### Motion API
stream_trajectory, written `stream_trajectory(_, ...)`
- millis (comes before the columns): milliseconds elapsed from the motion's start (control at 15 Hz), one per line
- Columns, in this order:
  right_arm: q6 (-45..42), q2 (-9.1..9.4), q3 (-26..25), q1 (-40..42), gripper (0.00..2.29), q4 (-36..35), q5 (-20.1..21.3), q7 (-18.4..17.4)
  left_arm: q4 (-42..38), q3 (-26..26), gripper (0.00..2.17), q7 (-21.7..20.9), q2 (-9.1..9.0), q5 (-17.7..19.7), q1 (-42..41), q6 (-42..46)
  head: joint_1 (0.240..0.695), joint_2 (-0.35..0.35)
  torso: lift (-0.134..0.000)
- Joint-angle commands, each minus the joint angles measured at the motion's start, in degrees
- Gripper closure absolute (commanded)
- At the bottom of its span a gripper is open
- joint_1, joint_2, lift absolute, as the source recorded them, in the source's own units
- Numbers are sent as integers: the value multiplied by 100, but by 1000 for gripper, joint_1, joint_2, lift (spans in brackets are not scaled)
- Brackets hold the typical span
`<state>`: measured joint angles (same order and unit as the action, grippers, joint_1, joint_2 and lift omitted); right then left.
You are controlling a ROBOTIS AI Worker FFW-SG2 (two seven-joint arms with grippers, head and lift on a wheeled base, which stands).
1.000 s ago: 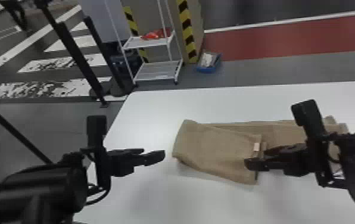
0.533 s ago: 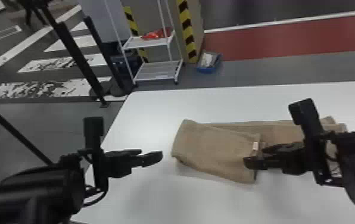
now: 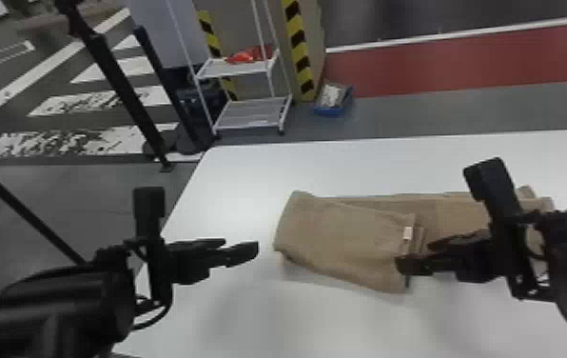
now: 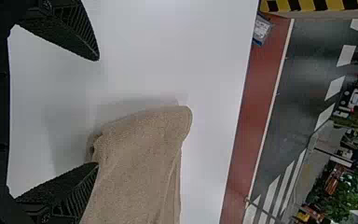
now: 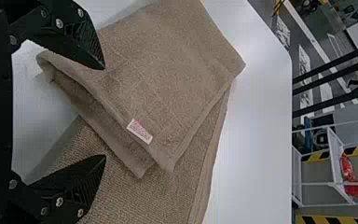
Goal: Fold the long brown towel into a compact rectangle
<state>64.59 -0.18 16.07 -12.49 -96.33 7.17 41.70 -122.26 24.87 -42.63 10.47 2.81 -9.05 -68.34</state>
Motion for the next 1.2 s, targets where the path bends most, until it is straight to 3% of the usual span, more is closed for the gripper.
stream_trajectory(0,-117,23,71,-96,252,211,39,-47,0,0,83,0,-1,0,0,0,695,350,-123)
stream_trajectory(1133,-891,23,203,-272,478,633,31,-144,18,61,83,9,8,44,-79,35,695,350,-123)
